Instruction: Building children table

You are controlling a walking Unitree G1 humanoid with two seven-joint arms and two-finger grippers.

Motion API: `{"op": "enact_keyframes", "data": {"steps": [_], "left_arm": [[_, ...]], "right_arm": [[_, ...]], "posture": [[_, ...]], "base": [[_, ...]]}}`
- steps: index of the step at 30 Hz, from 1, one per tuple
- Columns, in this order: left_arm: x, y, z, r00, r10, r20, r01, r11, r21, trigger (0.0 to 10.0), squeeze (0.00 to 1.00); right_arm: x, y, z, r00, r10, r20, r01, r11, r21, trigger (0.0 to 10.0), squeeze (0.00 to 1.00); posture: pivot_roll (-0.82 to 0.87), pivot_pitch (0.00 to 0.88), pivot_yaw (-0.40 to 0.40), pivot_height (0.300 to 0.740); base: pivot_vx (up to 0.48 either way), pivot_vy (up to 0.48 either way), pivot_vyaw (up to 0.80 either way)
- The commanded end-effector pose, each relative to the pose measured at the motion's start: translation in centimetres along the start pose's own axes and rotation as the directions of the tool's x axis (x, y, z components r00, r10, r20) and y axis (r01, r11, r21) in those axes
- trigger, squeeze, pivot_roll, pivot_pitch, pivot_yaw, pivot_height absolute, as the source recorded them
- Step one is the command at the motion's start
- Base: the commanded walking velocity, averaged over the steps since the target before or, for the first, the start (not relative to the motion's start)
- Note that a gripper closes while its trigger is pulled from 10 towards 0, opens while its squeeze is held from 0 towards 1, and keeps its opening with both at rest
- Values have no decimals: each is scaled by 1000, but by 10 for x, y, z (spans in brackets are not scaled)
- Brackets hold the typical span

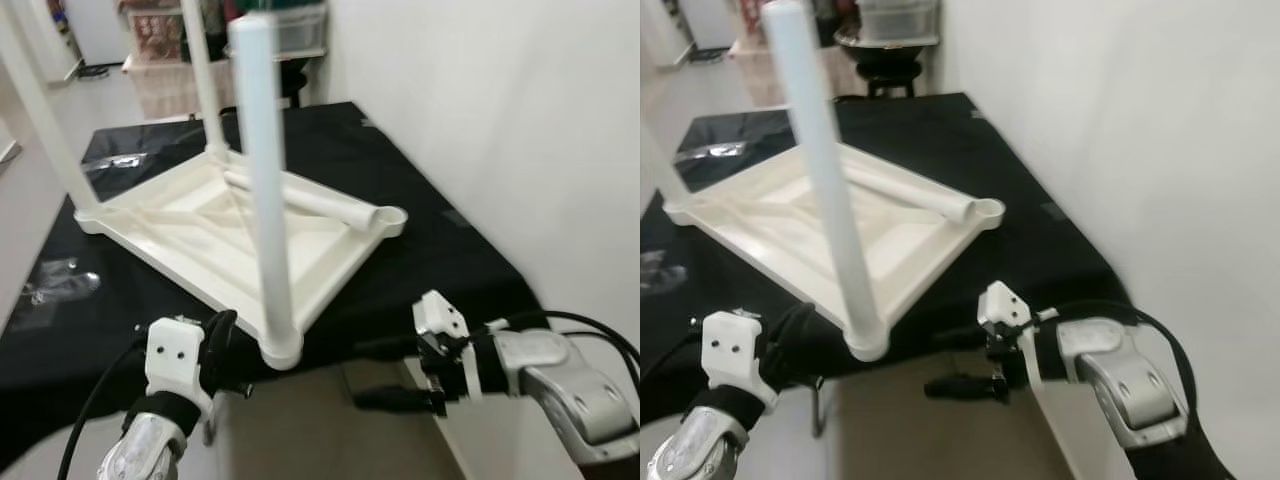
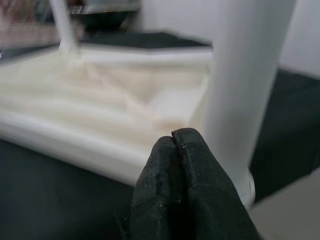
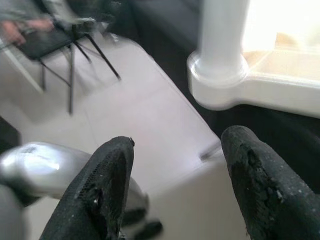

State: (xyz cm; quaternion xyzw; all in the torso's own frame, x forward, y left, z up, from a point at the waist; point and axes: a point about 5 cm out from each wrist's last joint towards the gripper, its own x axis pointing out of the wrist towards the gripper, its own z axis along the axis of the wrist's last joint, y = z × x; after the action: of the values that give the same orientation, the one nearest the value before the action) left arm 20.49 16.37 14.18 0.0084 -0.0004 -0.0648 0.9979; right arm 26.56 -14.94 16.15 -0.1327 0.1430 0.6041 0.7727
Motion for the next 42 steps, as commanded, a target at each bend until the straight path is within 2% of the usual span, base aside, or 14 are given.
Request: {"op": "enact_keyframes", "data": {"steps": [1, 2, 4, 5, 6, 8, 11, 12, 14, 18, 26, 30, 35, 42], "left_arm": [[0, 2, -1, 1000, 13, -6, -13, 1000, 3, 10000, 0], [0, 2, -1, 1000, 17, -6, -17, 1000, 3, 10000, 0], [0, 2, -1, 1000, 18, -6, -18, 1000, 3, 10000, 0], [0, 2, -1, 1000, 30, -6, -30, 999, 13, 10000, 0], [0, 2, -1, 1000, 30, -6, -30, 999, 13, 10000, 0], [0, 1, 0, 999, 45, -5, -45, 999, 17, 10000, 0], [0, 1, 0, 999, 50, -4, -49, 999, 18, 10000, 0], [-1, 0, 0, 999, 51, -4, -51, 999, 17, 10000, 0], [0, -2, 1, 999, 38, -2, -38, 999, 15, 10000, 0], [1, -3, 1, 999, 34, -1, -34, 999, 14, 10000, 0], [5, -5, 3, 1000, 12, 12, -13, 999, 29, 10000, 0], [6, -5, 3, 1000, 17, 13, -17, 999, 34, 10000, 0], [5, -5, 4, 1000, 6, 17, -6, 1000, 31, 10000, 0], [6, -7, 5, 1000, -14, 20, 13, 1000, 28, 10000, 0]], "right_arm": [[6, -6, -2, 997, -58, -45, 56, 997, -45, 10000, 0], [12, -18, 1, 984, -161, -75, 153, 983, -101, 10000, 0], [16, -25, 3, 971, -224, -87, 211, 968, -138, 10000, 0], [29, -43, 12, 920, -384, -82, 363, 911, -199, 10000, 0], [29, -43, 12, 920, -384, -82, 363, 911, -199, 10000, 0], [38, -54, 20, 874, -482, -62, 462, 864, -203, 10000, 0], [40, -57, 22, 863, -502, -55, 483, 853, -201, 10000, 0], [44, -63, 23, 845, -531, -73, 503, 832, -234, 10000, 0], [49, -67, 25, 845, -525, -102, 472, 822, -318, 10000, 0], [51, -68, 25, 852, -512, -111, 452, 825, -340, 10000, 0], [67, -81, 35, 852, -494, -171, 383, 812, -440, 10000, 0], [68, -82, 34, 858, -478, -189, 368, 828, -423, 10000, 0], [61, -84, 23, 852, -461, -247, 298, 816, -496, 10000, 0], [59, -73, 19, 915, -290, -281, 144, 884, -444, 10000, 0]], "posture": [[-43, 95, -29, 740], [-43, 96, -31, 740], [-43, 96, -31, 740], [-42, 95, -32, 740], [-42, 95, -32, 740], [-29, 97, -38, 740], [-27, 97, -37, 740], [-24, 98, -37, 740], [-23, 97, -34, 740], [-25, 97, -32, 740], [-17, 92, -29, 740], [-9, 92, -34, 740], [-10, 87, -35, 740], [-17, 81, -33, 740]], "base": [[0, 0, 800], [0, 0, 800], [0, 0, 800], [0, 0, 800], [0, 0, 800], [0, 0, 797], [0, 0, 794], [0, 0, 794], [0, 0, 794], [0, 0, 794], [0, 0, 499], [0, 0, 0], [0, 0, 0], [381, 0, 227]]}}
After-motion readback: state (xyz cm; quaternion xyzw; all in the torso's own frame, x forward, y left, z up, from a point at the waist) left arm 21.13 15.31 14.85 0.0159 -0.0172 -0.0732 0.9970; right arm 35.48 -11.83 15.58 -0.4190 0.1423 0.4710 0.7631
